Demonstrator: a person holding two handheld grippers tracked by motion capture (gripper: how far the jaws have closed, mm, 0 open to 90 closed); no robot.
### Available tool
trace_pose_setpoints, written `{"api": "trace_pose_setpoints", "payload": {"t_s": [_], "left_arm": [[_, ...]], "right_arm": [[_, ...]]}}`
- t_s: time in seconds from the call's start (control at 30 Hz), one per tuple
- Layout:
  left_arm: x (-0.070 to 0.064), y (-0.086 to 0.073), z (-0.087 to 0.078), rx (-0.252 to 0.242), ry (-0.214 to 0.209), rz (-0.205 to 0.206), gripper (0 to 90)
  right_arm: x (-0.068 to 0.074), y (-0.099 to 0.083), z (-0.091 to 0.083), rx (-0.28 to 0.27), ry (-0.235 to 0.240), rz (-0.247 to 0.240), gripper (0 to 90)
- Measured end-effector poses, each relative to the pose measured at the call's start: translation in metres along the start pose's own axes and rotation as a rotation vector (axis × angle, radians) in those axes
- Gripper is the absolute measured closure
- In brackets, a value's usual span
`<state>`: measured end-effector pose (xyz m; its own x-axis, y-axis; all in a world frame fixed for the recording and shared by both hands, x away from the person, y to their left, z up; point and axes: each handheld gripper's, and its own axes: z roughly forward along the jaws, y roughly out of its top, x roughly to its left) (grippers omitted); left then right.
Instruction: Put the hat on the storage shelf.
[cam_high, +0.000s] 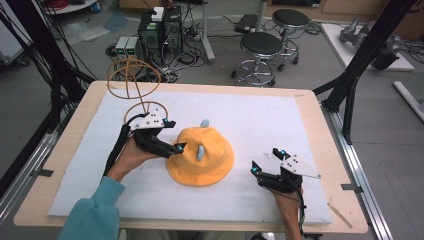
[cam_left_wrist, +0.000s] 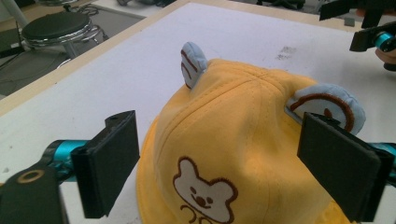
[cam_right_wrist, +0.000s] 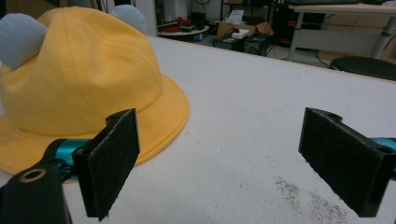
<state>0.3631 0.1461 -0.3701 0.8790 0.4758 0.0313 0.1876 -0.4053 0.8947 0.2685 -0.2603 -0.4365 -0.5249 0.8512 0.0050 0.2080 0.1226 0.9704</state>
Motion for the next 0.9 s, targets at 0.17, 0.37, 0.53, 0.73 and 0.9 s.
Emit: {"api": "trace_pose_setpoints", "payload": {"t_s": [0.17, 0.37, 0.53, 0.73, 0.9], "left_arm": [[-0.001, 0.005, 0.014, 0.095, -0.018, 0.044, 18.6], [0.0, 0.003, 0.024, 0.159, -0.014, 0.053, 24.7], [0.001, 0.004, 0.027, 0.177, -0.019, 0.055, 33.4], [0.0, 0.003, 0.029, 0.194, -0.032, 0.052, 50.8], [0.0, 0.004, 0.032, 0.209, -0.026, 0.058, 75.9]], "right_arm": [[0.0, -0.001, 0.0, -0.002, 0.0, 0.003, 11.4], [0.001, -0.003, 0.001, 0.006, 0.003, 0.001, 11.4], [-0.001, -0.004, 0.003, 0.009, 0.005, 0.012, 11.4], [0.0, -0.004, 0.005, 0.001, 0.001, 0.01, 11.4], [-0.001, -0.005, 0.005, 0.002, -0.003, 0.013, 11.4]]}}
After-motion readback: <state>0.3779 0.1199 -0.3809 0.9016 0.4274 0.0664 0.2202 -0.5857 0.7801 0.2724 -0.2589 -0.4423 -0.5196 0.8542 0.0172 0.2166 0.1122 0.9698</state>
